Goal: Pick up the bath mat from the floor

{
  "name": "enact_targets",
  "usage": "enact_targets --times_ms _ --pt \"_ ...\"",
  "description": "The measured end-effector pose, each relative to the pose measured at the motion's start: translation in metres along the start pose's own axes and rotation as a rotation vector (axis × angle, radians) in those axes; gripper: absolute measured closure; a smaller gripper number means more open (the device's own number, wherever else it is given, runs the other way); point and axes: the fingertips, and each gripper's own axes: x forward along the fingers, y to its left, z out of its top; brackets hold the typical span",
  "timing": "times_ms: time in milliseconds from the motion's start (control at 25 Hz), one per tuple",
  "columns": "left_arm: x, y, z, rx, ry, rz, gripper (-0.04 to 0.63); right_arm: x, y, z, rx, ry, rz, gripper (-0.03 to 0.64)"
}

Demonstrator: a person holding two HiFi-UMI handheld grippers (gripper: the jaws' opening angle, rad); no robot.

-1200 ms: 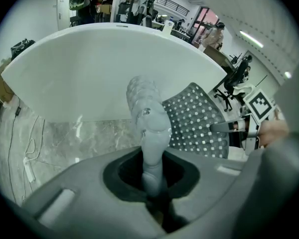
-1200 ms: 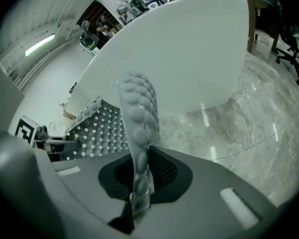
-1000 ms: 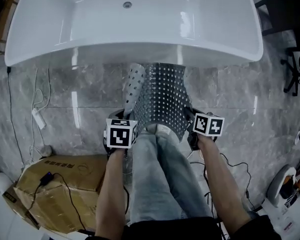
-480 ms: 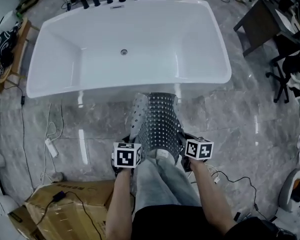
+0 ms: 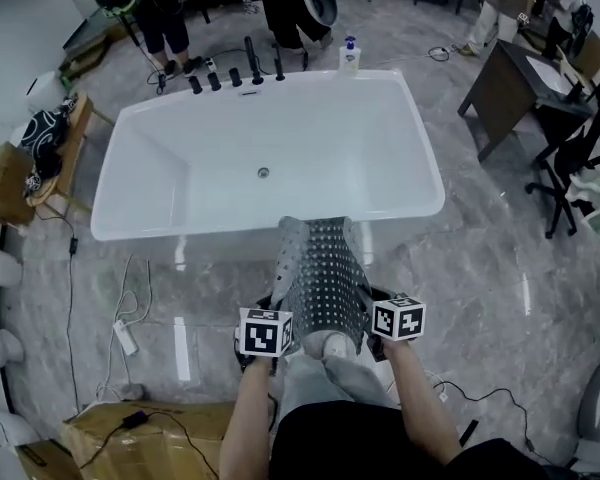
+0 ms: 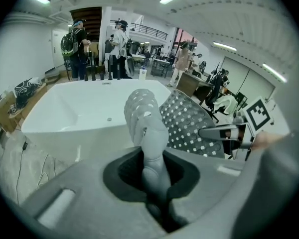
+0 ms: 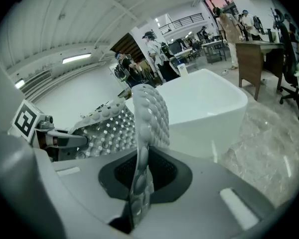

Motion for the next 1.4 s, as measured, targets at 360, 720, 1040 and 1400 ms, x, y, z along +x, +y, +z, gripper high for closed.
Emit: enact_targets --times_ms 360,720,1040,1400 --pt "-0.066 -0.017 0.102 0.120 -0.205 0.014 0.555 -0.040 0.060 0.111 -0.133 -0.216 0.085 0.594" --pt "-0.145 -0.041 0.206 0.229 -0.455 0.039 0.552 -0.103 0.110 0.223 -0.292 -0.452 0.123 0.595" --pt "-0.189 -0.065 0.262 0.261 -0.644 0.052 0.549 -0.162 0.146 0.293 -0.410 -0.625 0.115 0.597" --pt "-0.271 -0.100 0.308 0.340 -0.903 0.074 0.543 -0.242 0.211 0.328 -0.524 -0.814 0.174 0.595"
